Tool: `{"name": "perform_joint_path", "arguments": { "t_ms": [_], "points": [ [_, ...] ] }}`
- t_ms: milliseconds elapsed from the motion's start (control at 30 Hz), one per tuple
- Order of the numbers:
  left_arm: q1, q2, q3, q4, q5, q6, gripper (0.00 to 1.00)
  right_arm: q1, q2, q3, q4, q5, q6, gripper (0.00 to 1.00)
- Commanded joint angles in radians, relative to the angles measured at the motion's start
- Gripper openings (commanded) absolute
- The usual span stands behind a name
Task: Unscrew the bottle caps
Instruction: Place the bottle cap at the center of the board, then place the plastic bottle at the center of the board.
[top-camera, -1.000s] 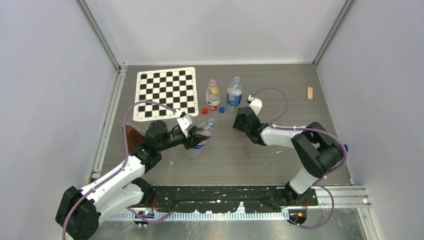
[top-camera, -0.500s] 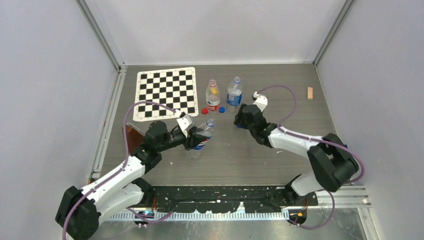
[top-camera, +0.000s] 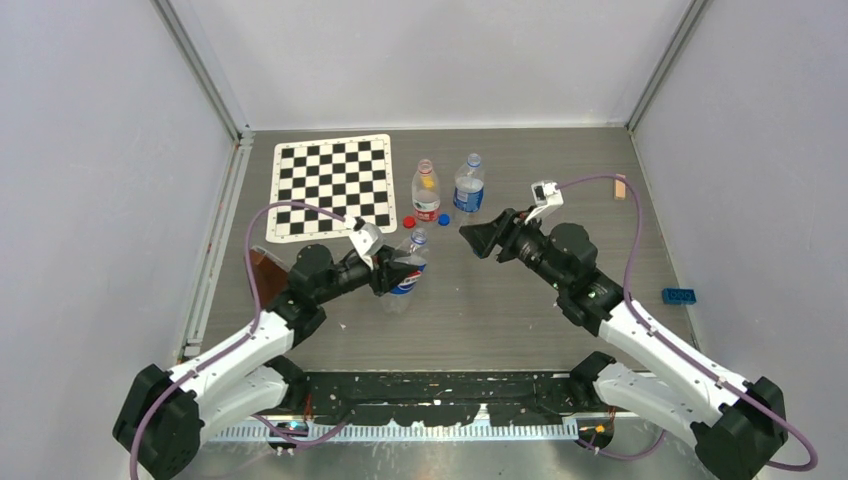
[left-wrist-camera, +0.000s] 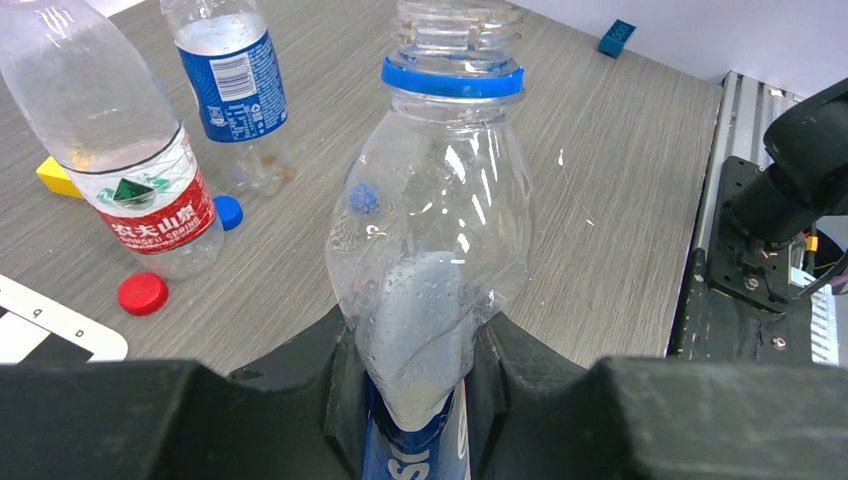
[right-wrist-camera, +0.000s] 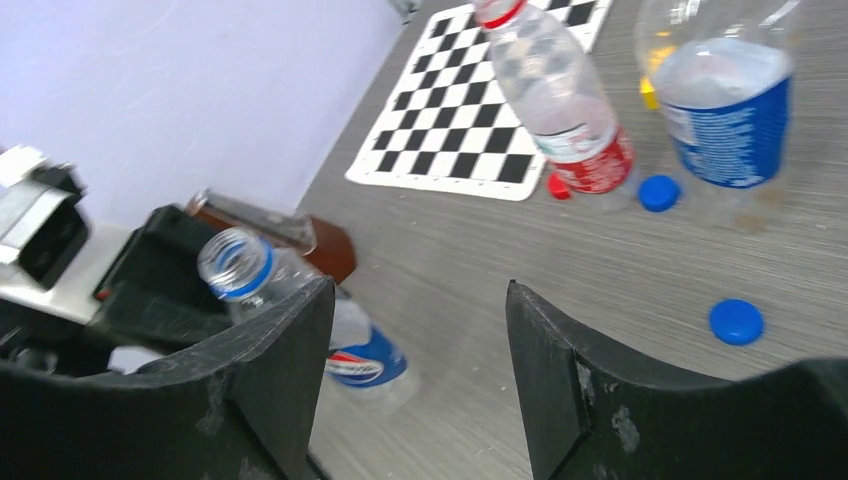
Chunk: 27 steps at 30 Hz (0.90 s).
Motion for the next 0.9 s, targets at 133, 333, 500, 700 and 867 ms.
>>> {"name": "perform_joint_path", "arguments": {
  "t_ms": [133,333,500,700,867],
  "points": [
    [0.002,0.033,-0.003,0.111,-0.013,-0.006,0.14,0.045,0.043,0.038,0.056,-0.192,0.046,0.71],
    [0.002,0.066,0.010,0.120,0.019,-0.010,0.15,0.094,0.083,0.040,0.117,-0.147,0.033,0.71],
    [0.002,0.114,0.034,0.120,0.055,-0.023,0.16,0.140,0.148,0.067,0.174,-0.171,0.012,0.72],
    [0.002,0.167,0.061,0.141,0.121,-0.058,0.17,0.171,0.246,0.095,0.229,-0.113,0.026,0.71],
    [0.001,0.182,0.062,0.150,0.126,-0.076,0.19,0.207,0.323,0.122,0.233,-0.098,-0.005,0.37]
  ]
}}
